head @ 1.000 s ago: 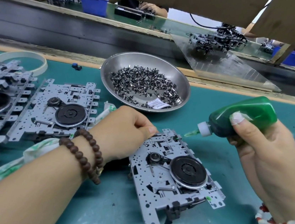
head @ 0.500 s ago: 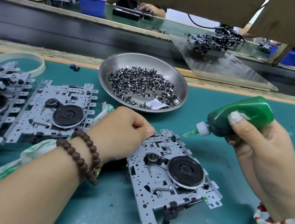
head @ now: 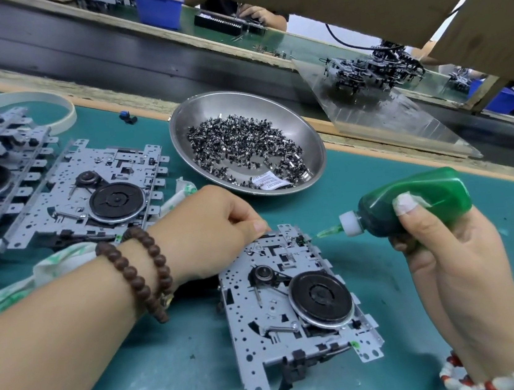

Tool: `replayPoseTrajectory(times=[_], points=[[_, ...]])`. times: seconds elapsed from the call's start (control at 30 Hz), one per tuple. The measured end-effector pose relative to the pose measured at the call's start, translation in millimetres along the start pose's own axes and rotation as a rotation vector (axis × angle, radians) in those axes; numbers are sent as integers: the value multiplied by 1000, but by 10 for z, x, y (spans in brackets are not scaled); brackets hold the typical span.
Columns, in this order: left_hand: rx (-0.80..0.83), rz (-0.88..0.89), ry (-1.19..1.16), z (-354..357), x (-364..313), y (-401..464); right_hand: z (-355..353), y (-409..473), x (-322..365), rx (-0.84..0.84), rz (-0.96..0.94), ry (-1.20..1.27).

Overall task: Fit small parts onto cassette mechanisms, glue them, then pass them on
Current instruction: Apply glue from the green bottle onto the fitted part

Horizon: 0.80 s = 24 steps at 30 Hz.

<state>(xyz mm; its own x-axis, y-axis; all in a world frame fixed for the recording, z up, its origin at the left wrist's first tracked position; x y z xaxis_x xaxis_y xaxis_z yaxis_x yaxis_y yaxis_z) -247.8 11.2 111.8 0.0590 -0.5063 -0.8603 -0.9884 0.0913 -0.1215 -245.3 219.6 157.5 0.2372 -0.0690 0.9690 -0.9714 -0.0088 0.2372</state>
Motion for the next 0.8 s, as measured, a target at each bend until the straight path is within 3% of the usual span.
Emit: replayPoseTrajectory(times=[0.13,0.37,0.8], points=[[-3,20,-14,8,-9,-12,15,-7,8,9,18,130],[-68,149,75,77,-97,10,300,-115,-109,123,211,312],[-53,189,102,81,-105,37,456,-162,-82,208,182,204]])
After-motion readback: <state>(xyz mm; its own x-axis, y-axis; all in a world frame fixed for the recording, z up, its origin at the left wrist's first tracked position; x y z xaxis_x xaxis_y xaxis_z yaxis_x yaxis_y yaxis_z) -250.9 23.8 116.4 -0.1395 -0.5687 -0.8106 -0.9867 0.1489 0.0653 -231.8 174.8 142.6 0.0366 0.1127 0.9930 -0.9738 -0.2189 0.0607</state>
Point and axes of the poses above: each hand's wrist, its own y-axis towards the middle knuckle, its own z-axis out of the palm, x = y × z, the point moved 8 cm from there along y, towards the middle knuckle, and after that the axes turned 4 degrees about z, right-handed, at the moved point
